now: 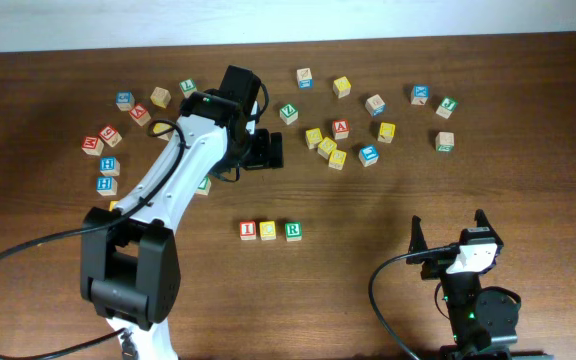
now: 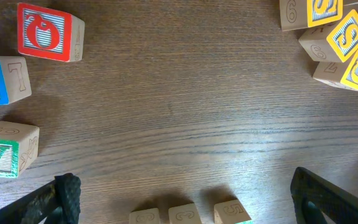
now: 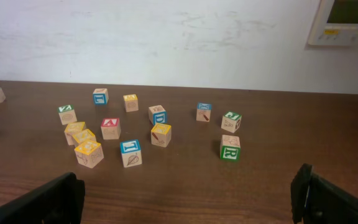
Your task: Spell out ICRA
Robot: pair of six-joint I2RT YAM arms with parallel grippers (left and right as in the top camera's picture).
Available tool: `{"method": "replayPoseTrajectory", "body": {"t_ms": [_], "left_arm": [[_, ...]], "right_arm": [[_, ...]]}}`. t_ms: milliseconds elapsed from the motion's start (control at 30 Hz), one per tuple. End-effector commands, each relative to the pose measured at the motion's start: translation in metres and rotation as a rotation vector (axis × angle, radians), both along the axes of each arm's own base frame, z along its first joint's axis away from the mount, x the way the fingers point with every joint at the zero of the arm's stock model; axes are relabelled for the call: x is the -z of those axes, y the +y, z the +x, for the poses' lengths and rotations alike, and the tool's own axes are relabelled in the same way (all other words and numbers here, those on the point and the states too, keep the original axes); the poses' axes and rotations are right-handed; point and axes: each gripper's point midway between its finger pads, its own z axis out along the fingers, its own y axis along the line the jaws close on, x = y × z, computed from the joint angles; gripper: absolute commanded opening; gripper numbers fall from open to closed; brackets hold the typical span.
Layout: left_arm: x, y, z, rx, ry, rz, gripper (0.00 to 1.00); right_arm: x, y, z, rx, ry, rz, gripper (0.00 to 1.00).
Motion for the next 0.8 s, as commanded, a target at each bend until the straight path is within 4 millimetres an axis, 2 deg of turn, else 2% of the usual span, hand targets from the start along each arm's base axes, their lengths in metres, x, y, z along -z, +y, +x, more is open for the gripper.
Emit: {"method": "replayPoseTrajectory", "body": {"t_ms": [0,533,667,767], "left_arm": [[-0.003,0.000,-0.003,0.020,-0.006,0.002,0.99],[-0.003,0.000,-0.002,0.020,-0.009,0.002,0.99],[-0.002,0.008,-0.001,0.010,-0.017,0.045,0.99],[0.009,0.011,-0.008,0.009,0.008,0.058,0.99]], "right_arm": [[0.002,-0.001,0.000,0.004,0.003,-0.003,0.98],[0.002,-0.001,0.000,0.004,0.003,-0.003,0.98],[0.002,-0.001,0.000,0.004,0.004,-0.003,0.98],[0.002,-0.001,0.000,0.004,0.003,-0.003,0.98]]}}
